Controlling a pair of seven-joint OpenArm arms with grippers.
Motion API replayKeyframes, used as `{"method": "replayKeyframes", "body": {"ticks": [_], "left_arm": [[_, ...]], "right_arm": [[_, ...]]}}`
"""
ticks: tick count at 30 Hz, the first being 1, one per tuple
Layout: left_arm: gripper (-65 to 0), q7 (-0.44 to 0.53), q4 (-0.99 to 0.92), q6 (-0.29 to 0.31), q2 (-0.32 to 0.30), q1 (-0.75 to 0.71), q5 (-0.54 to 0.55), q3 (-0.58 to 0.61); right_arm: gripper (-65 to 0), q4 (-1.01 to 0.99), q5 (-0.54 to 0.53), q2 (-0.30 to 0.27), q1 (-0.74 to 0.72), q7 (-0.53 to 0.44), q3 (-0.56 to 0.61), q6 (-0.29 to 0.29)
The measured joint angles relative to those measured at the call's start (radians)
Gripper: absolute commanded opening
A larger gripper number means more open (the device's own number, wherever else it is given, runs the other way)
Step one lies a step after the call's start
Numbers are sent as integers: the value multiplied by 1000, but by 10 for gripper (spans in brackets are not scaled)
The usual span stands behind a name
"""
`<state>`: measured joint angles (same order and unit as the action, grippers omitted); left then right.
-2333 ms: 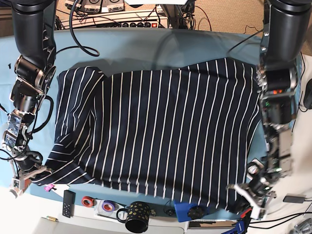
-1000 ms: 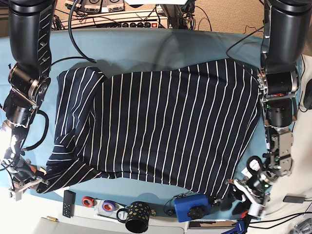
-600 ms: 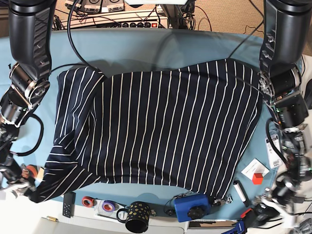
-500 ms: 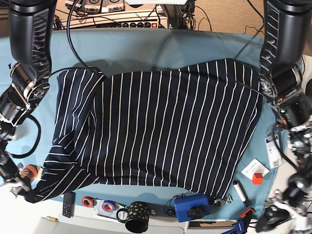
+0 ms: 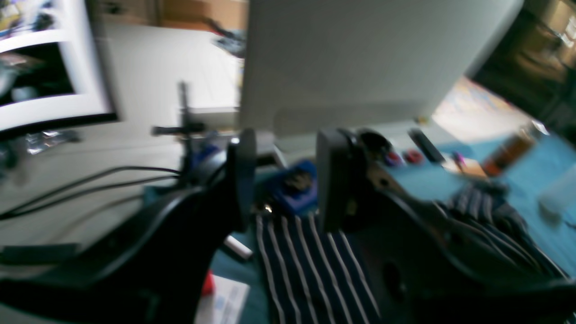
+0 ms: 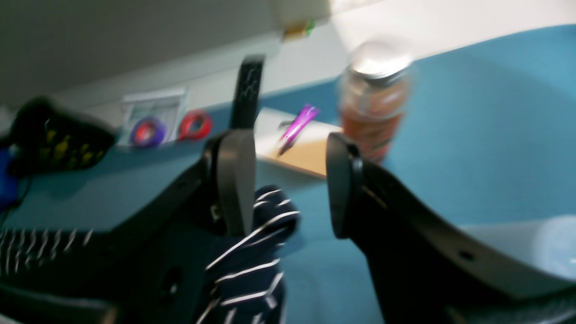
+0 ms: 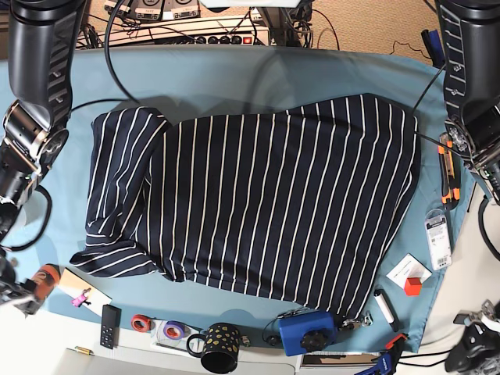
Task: Layout the t-shirt on the table in an organized manner, then fold the t-shirt properly
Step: 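Lower the shirt flat onto the table with both grippers and release, then raise both grippers away from the shirt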
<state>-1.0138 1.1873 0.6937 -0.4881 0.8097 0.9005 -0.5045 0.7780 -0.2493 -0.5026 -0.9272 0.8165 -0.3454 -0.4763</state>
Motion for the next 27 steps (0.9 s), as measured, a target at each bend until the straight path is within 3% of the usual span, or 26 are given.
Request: {"method": "replayKeyframes", "body": {"ticks": [4, 7, 11, 17, 22, 27], "left_arm": [[-520, -117, 0, 0, -20, 0, 127, 0], [-531, -216, 9, 3, -48, 0, 243, 0], [-554, -338, 54, 4, -95, 0, 279, 0], [-566, -349, 126, 4, -189, -19, 270, 1], [-590, -332, 193, -17, -258, -130, 191, 1], [-590, -325, 285, -20, -283, -246, 166, -8]], "right_arm": [[-395, 19, -211, 4, 2, 92, 31, -155], [-395, 84, -329, 6, 2, 222, 32, -208], [-395, 201, -412, 7, 6, 351, 2, -206], [-395, 420, -481, 0, 5, 579, -124, -178], [-395, 464, -483, -44, 80, 594, -165, -132], [-395, 545, -485, -35, 234, 605, -202, -123]]}}
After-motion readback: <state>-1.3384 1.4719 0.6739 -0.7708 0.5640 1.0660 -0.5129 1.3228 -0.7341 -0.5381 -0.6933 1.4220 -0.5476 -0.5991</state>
